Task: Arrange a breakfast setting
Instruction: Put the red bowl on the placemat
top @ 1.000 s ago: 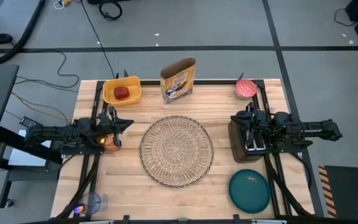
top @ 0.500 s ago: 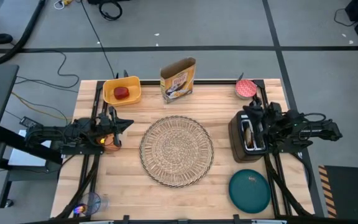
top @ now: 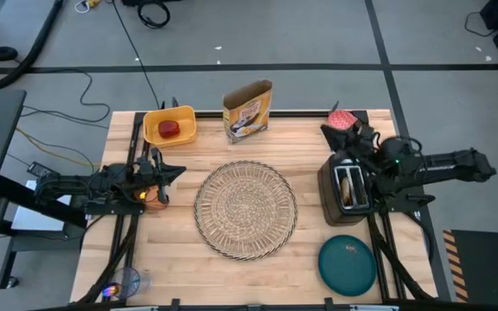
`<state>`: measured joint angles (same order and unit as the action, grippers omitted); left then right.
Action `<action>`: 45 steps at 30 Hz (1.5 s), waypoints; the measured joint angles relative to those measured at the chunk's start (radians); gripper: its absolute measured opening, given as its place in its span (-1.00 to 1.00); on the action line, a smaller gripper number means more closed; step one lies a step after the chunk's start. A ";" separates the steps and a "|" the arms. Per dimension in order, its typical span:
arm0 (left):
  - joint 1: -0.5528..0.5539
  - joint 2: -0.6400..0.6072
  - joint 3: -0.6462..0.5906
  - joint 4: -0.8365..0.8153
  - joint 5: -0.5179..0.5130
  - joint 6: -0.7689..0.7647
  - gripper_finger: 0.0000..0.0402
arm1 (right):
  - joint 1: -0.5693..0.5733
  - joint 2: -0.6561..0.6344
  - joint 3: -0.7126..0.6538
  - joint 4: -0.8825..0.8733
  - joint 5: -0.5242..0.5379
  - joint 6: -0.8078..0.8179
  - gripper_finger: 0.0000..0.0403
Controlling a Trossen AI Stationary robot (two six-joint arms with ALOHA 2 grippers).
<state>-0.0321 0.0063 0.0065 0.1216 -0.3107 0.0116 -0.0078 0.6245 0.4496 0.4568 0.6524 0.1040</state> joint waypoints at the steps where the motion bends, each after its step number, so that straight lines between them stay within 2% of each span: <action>1: 0.000 0.000 0.000 0.000 0.000 0.000 -0.92 | -0.007 0.037 0.051 -0.054 0.047 0.003 -0.96; 4: 0.000 0.000 0.000 0.000 0.000 0.000 -0.92 | -0.039 0.141 0.200 -0.281 0.159 0.064 -0.96; 9: 0.000 0.000 0.000 0.000 0.000 0.000 -0.92 | -0.160 0.291 0.442 -0.725 0.152 0.223 -0.96; 13: 0.000 0.000 0.000 0.001 0.000 0.000 -0.92 | -0.310 0.402 0.582 -1.006 0.038 0.322 -0.90; 17: 0.000 0.000 0.000 0.000 0.000 0.000 -0.92 | -0.467 0.491 0.639 -1.158 -0.090 0.367 -0.75; 23: 0.000 0.000 0.000 0.000 0.000 0.000 -0.92 | -0.670 0.615 0.641 -1.257 -0.248 0.370 -0.41; 31: 0.000 0.000 0.000 0.000 0.000 0.000 -0.92 | -0.838 0.785 0.641 -1.324 -0.316 0.368 -0.02; 37: 0.000 0.000 0.000 0.000 0.000 0.000 -0.92 | -0.913 0.915 0.641 -1.330 -0.361 0.346 0.04; 41: 0.000 0.000 0.000 0.000 0.000 0.000 -0.92 | -0.925 0.974 0.641 -1.301 -0.413 0.314 0.03; 45: 0.000 0.000 0.000 0.000 0.000 0.000 -0.92 | -0.935 1.030 0.642 -1.296 -0.421 0.297 0.03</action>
<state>-0.0322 0.0063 0.0067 0.1217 -0.3107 0.0115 -0.9424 1.6541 1.0920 -0.8389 0.2317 0.4005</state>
